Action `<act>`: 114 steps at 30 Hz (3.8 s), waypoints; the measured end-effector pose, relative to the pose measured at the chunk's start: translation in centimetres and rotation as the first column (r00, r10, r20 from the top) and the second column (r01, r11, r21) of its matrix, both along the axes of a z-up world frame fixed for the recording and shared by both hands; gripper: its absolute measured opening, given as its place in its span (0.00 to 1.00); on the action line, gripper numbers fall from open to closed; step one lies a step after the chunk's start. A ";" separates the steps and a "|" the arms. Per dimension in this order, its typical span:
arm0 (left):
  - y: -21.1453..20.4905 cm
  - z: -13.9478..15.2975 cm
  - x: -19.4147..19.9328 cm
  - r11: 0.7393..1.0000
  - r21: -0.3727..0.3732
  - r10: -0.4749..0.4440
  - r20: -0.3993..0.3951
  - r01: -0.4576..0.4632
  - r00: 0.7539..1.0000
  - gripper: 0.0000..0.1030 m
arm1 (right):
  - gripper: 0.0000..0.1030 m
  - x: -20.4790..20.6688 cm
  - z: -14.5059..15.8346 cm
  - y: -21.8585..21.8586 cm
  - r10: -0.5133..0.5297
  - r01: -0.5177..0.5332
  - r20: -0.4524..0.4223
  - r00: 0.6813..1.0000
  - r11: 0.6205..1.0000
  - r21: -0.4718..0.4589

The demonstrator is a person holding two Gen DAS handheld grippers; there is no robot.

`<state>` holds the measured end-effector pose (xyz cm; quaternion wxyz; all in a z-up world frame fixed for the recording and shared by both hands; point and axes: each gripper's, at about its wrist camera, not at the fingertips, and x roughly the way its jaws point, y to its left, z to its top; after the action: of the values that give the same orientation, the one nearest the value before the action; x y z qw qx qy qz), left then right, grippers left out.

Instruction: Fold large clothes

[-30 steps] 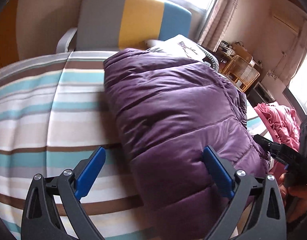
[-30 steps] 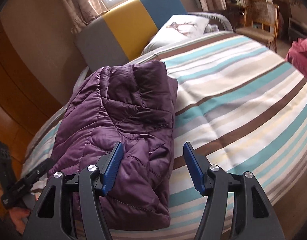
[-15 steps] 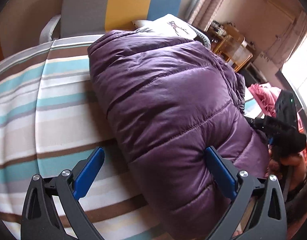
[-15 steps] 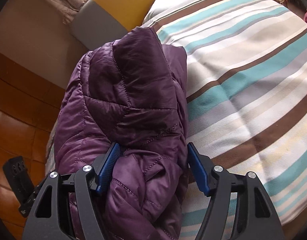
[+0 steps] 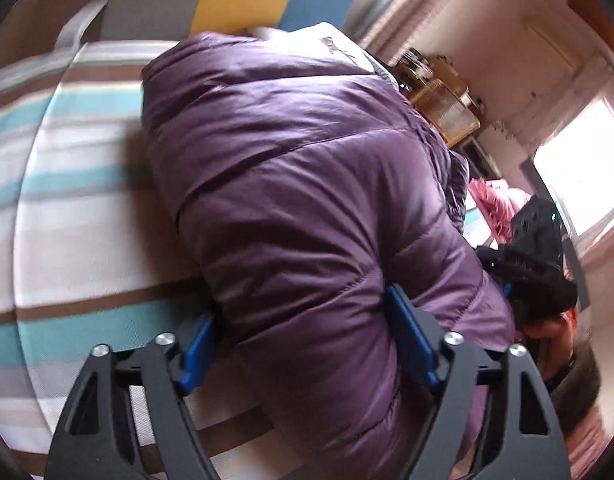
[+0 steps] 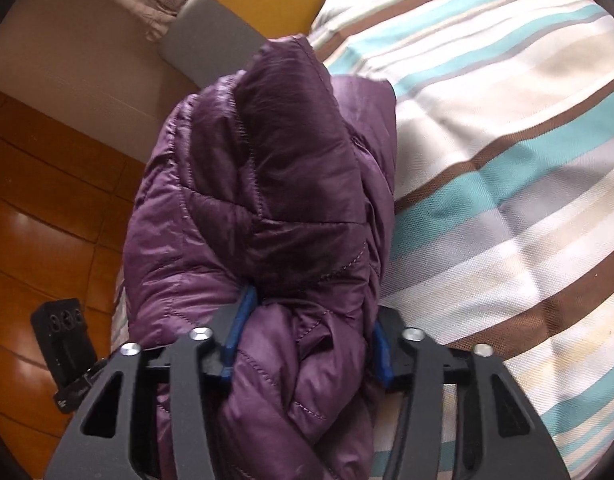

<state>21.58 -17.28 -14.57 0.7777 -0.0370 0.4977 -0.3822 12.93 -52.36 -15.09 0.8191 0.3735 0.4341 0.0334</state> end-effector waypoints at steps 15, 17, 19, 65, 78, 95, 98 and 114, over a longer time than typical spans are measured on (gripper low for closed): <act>0.2 3.7 -2.1 0.997 0.076 -0.032 0.201 0.017 0.979 0.51 | 0.23 -5.6 2.2 2.6 -0.017 0.036 0.202 0.979 0.996 -0.087; 0.8 4.3 -2.4 0.997 0.080 -0.032 0.228 0.014 0.973 0.50 | 0.23 -6.1 2.4 3.2 -0.021 0.041 0.218 0.976 0.996 -0.085; 1.4 5.0 -2.8 0.997 0.080 -0.030 0.253 0.010 0.967 0.49 | 0.23 -6.6 2.4 3.6 -0.021 0.041 0.233 0.972 0.996 -0.081; 10.0 4.0 -1.2 0.990 0.084 0.078 0.340 -0.113 0.937 0.44 | 0.28 -1.6 1.4 10.2 0.150 -0.153 0.219 0.964 0.988 -0.002; 18.0 6.7 2.6 0.962 0.030 0.235 0.415 -0.272 0.879 0.43 | 0.28 2.2 4.3 18.6 0.253 -0.236 0.337 0.907 0.968 -0.091; 26.6 2.1 4.0 0.853 0.025 0.485 0.333 -0.522 0.809 0.65 | 0.54 5.1 1.3 24.3 0.246 -0.203 0.219 0.944 0.959 -0.199; 27.3 3.5 2.6 0.821 0.016 0.530 0.354 -0.571 0.771 0.65 | 0.66 2.7 2.3 23.7 0.221 -0.172 0.222 0.950 0.960 -0.221; 19.1 5.2 4.5 0.898 0.212 0.261 0.447 -0.385 0.855 0.50 | 0.26 11.6 5.4 28.0 0.256 -0.180 0.099 0.962 0.860 -0.477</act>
<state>26.08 1.83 -9.39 0.9142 0.0758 0.3620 -0.1654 24.57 -24.36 -9.64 0.9073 0.1114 0.4023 0.0508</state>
